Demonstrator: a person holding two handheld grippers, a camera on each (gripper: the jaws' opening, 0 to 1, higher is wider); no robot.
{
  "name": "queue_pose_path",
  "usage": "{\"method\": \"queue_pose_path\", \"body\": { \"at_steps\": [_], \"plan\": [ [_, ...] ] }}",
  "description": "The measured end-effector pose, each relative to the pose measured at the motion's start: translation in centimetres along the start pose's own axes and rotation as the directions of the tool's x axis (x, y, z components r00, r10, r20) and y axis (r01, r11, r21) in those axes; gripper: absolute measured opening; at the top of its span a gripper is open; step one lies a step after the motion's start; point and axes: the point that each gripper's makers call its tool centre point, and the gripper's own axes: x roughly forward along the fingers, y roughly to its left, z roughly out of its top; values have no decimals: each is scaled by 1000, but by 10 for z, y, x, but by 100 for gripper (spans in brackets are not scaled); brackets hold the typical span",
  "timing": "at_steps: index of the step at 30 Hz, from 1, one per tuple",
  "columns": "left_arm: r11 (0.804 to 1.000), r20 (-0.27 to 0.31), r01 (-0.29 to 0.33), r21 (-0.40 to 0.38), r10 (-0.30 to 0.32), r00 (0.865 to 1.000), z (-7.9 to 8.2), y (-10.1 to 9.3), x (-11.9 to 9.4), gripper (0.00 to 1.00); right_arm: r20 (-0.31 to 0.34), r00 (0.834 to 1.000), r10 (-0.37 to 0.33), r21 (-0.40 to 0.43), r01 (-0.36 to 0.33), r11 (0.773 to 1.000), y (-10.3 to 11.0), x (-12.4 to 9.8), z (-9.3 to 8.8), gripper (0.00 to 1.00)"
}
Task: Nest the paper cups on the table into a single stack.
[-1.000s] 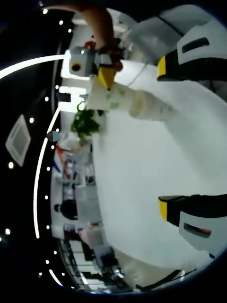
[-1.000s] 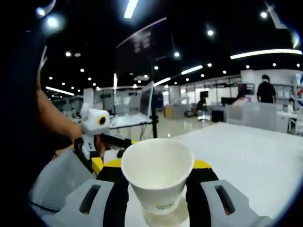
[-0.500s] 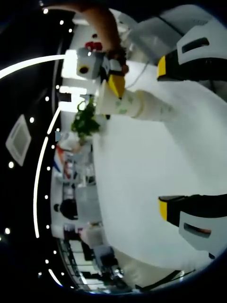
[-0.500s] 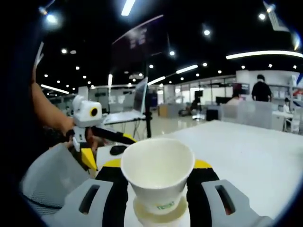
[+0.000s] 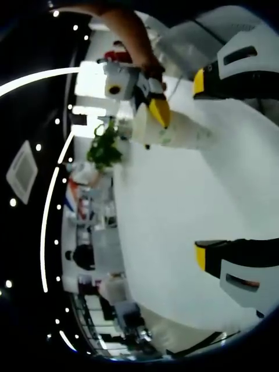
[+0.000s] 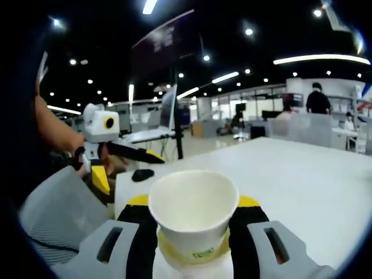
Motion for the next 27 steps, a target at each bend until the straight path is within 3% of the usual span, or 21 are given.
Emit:
{"method": "queue_pose_path", "body": {
  "at_steps": [19, 23, 27],
  "plan": [
    [1000, -6, 8, 2, -8, 1000, 1, 0, 3, 98, -36, 996, -77, -29, 76, 997, -7, 4, -14, 49],
    [1000, -6, 6, 0, -6, 1000, -1, 1, 4, 98, -52, 994, -91, -75, 87, 993, -6, 5, -17, 52],
    [1000, -7, 7, -7, -7, 1000, -3, -1, 6, 98, -123, 983, -134, -201, 108, 974, -11, 3, -28, 57]
  ]
}}
